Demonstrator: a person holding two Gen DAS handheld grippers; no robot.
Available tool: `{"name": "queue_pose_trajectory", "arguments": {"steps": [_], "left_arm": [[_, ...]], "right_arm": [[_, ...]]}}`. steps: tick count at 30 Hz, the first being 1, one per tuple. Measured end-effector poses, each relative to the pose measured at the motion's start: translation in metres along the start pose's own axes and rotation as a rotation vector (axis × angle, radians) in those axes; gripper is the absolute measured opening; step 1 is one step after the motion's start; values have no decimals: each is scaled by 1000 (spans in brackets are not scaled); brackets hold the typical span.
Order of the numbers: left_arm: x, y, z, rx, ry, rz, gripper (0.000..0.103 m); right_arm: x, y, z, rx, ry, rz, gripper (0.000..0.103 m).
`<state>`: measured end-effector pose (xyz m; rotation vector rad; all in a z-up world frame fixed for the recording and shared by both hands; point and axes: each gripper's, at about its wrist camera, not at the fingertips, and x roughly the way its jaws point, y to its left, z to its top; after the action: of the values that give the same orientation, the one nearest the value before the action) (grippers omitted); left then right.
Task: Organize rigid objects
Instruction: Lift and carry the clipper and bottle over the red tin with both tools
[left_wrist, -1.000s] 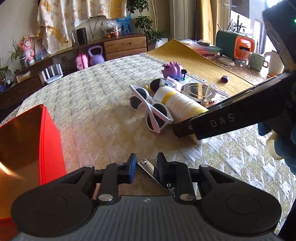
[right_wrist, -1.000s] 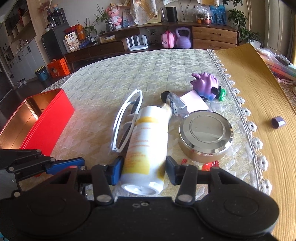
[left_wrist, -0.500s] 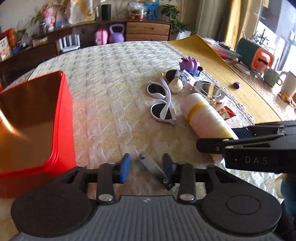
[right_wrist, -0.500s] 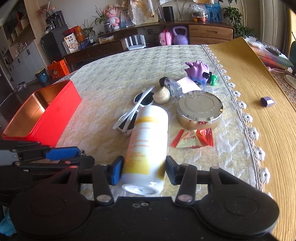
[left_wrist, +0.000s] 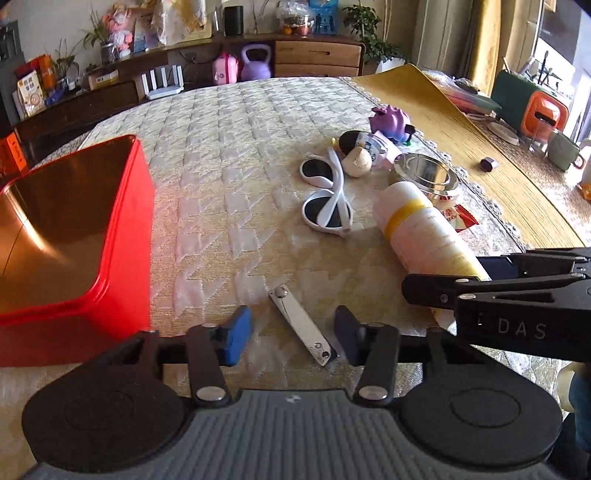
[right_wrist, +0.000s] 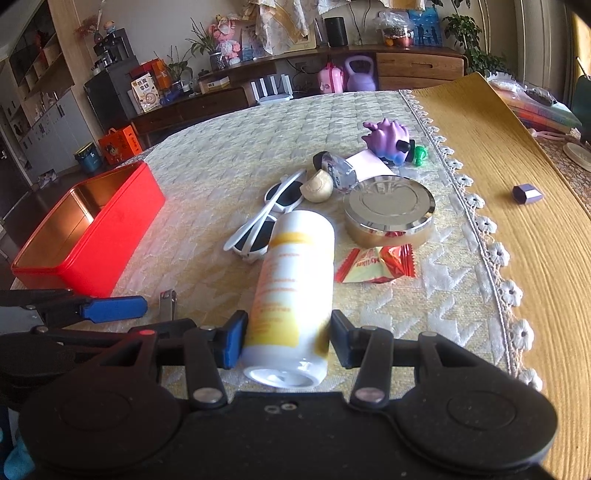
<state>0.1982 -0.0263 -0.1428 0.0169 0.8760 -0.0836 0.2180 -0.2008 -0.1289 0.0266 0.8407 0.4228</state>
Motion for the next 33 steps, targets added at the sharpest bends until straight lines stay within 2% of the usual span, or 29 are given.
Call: {"name": "queue_pose_trajectory", "arguments": {"steps": [4, 6, 18, 33], "left_arm": [[-1, -3, 1, -1, -4, -14, 16], [-1, 0, 1, -12, -5, -17, 11], [-18, 25, -2, -82, -10, -25, 11], [-69, 61, 4, -145, -61, -46, 11]], "right_arm": [[-2, 1, -2, -3, -5, -1, 47], [-4, 0, -3, -1, -7, -2, 47], [-27, 15, -4, -4, -56, -3, 45], [-58, 60, 4, -69, -127, 33, 44]]}}
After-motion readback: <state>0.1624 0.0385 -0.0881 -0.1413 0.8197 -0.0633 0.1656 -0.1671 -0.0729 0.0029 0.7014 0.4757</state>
